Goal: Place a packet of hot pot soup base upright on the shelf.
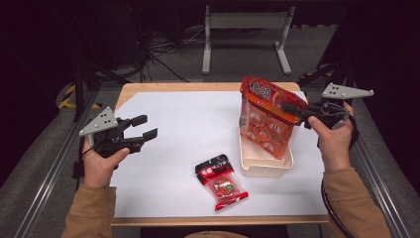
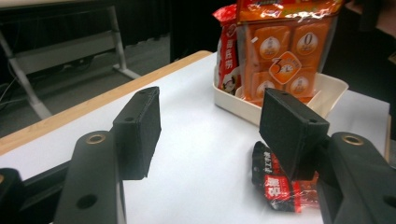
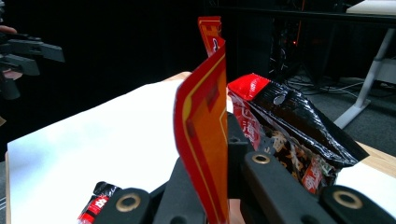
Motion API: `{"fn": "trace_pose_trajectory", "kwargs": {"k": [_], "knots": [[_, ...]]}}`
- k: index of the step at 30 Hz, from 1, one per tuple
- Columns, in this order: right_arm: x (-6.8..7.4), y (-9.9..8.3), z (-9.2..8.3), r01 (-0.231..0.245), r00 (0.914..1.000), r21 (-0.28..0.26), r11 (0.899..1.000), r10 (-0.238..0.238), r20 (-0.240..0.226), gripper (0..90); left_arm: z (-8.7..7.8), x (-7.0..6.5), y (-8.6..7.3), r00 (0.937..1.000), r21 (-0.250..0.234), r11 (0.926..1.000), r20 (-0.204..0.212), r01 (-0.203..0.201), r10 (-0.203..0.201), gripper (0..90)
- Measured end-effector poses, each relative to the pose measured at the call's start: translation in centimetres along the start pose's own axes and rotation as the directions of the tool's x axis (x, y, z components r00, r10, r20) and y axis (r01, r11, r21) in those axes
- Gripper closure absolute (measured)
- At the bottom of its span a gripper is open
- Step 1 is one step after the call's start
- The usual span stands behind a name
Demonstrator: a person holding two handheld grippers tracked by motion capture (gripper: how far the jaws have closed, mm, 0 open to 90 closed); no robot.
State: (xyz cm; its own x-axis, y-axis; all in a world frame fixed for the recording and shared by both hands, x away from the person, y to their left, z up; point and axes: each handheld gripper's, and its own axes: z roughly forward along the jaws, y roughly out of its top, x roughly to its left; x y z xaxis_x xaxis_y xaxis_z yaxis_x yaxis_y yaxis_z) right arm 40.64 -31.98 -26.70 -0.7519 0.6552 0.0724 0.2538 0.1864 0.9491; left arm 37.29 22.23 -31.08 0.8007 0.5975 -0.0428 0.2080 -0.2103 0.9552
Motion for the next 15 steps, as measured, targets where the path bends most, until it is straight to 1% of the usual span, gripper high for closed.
{"fn": "trace_pose_trajectory", "kwargs": {"k": [3,4,8,14,15], "knots": [[-0.09,-0.26,-0.09,-0.004,1.0000,-0.004,1.000,0.004,0.000,89.4,0.15,0.06,-0.10,1.0000,-0.003,1.0000,-0.002,0.004,-0.004,38.2],[-0.09,-0.33,-0.10,-0.005,1.0000,-0.003,1.000,0.005,0.001,89.5,0.29,0.06,-0.15,1.0000,-0.001,1.0000,0.003,0.009,-0.009,37.9],[-0.11,-0.52,-0.10,-0.008,1.0000,-0.002,1.000,0.008,0.000,89.4,0.52,0.10,-0.20,0.9999,0.000,1.0000,0.006,0.008,-0.008,36.7],[-0.04,-0.89,-0.05,-0.008,1.0000,-0.003,1.000,0.008,-0.003,89.4,0.96,0.11,-0.29,0.9998,0.003,0.9999,0.008,0.017,-0.017,32.5],[-0.06,-0.98,-0.05,-0.011,0.9999,-0.001,1.000,0.011,-0.003,89.4,1.03,0.16,-0.29,0.9999,0.005,0.9999,0.008,0.011,-0.011,32.0]]}}
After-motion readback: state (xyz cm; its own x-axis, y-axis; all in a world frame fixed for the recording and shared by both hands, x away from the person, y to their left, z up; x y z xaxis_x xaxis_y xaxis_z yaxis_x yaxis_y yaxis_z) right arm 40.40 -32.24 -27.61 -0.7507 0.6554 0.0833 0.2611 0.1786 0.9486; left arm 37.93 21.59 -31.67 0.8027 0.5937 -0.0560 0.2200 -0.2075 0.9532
